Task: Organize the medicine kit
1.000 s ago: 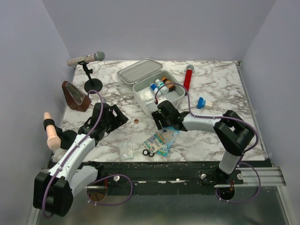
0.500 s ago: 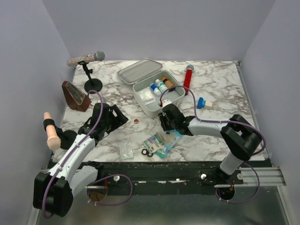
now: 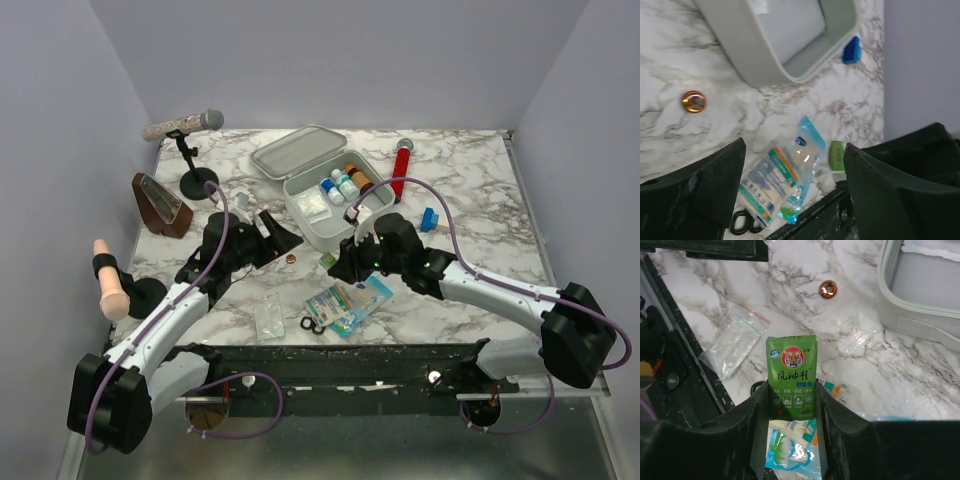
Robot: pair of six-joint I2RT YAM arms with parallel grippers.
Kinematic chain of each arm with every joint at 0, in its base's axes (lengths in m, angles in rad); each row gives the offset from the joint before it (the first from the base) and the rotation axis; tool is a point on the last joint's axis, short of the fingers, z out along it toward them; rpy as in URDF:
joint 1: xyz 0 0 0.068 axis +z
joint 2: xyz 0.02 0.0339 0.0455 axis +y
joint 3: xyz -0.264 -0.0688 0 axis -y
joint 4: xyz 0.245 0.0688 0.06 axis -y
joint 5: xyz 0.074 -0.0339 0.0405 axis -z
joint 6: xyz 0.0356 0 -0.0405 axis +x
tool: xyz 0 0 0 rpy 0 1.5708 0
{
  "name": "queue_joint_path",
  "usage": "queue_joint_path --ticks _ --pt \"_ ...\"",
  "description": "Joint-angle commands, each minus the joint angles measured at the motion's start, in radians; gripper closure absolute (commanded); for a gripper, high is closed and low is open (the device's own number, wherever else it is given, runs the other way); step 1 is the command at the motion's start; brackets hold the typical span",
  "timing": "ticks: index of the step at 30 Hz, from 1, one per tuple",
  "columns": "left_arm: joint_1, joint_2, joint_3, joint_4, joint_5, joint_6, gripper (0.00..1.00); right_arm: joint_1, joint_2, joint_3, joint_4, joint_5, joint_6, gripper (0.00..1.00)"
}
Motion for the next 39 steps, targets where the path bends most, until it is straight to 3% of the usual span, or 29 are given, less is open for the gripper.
queue_joint_path --ticks 1,17,30,39 --pt "-0.104 0.038 0.11 0.116 0.112 0.011 0.13 0.008 0.018 0.041 0.016 -0.157 0.005 0.58" --pt "-0.169 0.135 0.121 0.079 0.141 0.017 0.19 0.008 -0.015 0.064 -0.001 -0.162 -0.018 0.59" --pt "-0.183 0.139 0.111 0.061 0.167 0.023 0.51 0.008 -0.051 0.059 -0.006 -0.06 -0.037 0.62" --pt "-0.191 0.153 0.127 0.073 0.193 0.029 0.63 0.008 -0.045 0.062 -0.014 -0.06 -0.051 0.62"
